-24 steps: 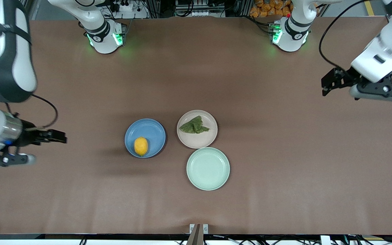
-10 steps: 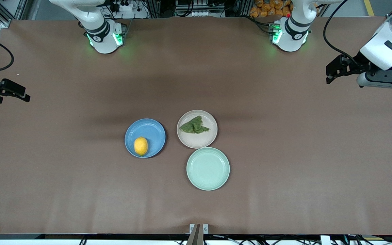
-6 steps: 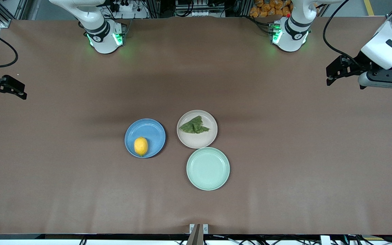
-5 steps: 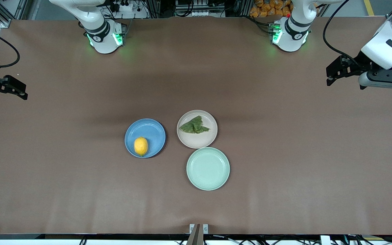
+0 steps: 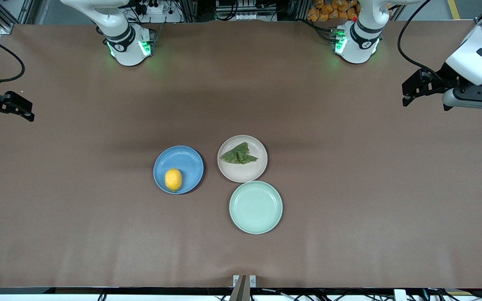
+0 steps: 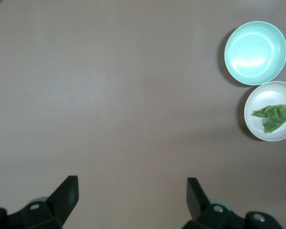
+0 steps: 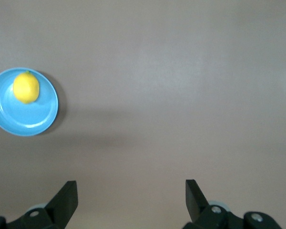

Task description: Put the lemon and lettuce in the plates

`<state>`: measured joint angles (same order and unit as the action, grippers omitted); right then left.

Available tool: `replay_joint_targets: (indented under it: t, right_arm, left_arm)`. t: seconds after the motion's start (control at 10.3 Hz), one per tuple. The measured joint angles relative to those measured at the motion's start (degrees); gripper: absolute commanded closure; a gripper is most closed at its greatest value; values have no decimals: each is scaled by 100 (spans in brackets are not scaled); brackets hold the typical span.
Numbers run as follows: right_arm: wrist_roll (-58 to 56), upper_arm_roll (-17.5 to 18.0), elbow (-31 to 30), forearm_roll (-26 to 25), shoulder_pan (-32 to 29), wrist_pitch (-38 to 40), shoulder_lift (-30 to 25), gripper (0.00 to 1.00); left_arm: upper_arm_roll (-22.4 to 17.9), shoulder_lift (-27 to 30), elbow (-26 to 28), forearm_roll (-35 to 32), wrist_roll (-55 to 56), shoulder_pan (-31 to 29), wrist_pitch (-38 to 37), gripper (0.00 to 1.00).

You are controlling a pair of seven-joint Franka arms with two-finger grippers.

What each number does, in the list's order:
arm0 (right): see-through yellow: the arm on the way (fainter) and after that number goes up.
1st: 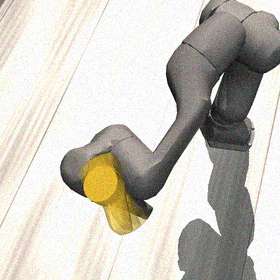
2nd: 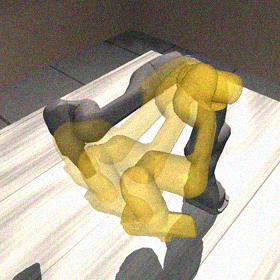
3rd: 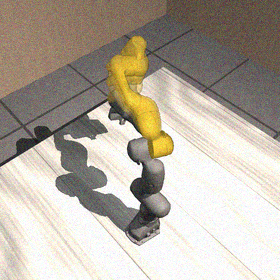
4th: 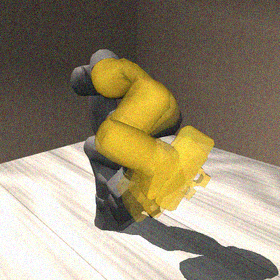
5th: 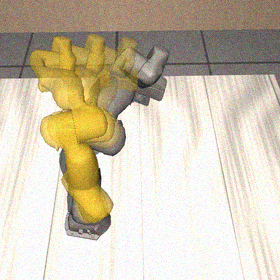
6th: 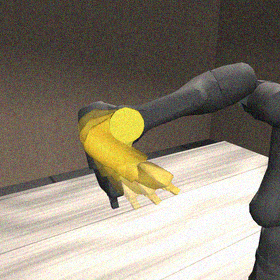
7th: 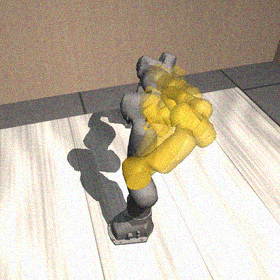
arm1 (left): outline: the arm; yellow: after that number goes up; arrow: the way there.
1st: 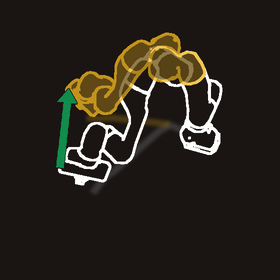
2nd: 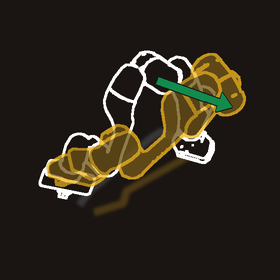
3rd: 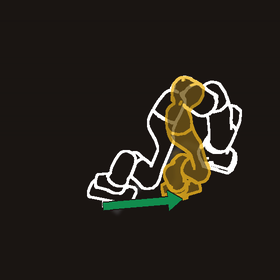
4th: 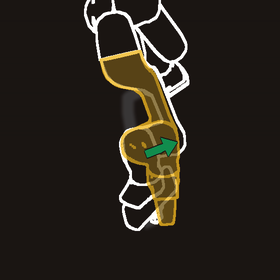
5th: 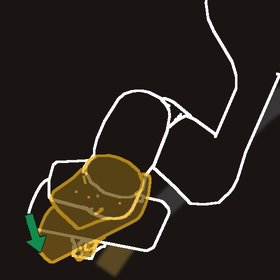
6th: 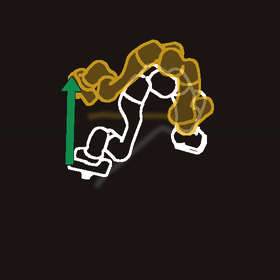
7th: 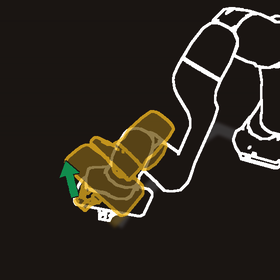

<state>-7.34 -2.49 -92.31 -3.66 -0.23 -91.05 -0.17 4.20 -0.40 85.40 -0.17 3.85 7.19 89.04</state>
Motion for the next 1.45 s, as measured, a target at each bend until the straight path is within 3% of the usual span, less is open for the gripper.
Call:
replay_joint_targets:
  t: [1.45]
  right_arm:
    - [1, 20, 288, 29, 17, 102, 16, 0]
  left_arm:
    - [-6, -4, 0, 0, 0, 0, 96, 0]
